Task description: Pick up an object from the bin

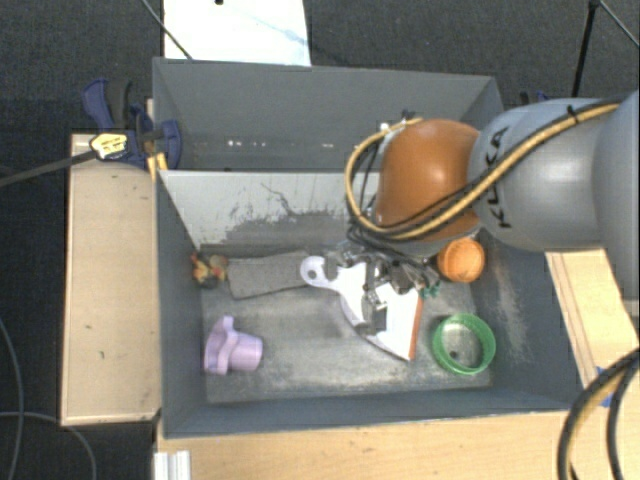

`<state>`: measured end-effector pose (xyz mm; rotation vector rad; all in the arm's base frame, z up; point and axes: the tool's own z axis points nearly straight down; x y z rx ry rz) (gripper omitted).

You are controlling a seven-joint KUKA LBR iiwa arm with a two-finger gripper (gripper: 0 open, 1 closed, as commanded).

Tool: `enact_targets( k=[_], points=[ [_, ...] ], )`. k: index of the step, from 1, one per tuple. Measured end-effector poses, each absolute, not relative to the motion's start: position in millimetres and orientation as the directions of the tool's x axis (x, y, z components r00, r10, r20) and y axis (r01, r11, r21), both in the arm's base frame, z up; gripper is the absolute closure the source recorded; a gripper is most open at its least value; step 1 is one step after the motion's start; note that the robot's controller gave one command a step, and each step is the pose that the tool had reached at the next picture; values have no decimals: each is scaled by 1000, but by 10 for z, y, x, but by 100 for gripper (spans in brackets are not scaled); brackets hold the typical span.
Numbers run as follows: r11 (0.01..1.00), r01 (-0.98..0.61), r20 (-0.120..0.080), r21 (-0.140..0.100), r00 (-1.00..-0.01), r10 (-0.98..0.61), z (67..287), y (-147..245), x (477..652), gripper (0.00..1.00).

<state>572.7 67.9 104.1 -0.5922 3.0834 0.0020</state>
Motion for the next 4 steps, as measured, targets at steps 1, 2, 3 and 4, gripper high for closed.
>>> enact_targets(
  k=[1,2,3,4],
  points=[
    [933,-360,-4,-2,-933,-360,974,748,5748,0],
    [941,-340,-7,3,-941,-340,796,720,5864,0],
    [955,-295,-9,-1,-955,-295,752,766,5772,0],
    [996,-87,-13,3,-996,-87,764,-1,5783,100]
  ],
)
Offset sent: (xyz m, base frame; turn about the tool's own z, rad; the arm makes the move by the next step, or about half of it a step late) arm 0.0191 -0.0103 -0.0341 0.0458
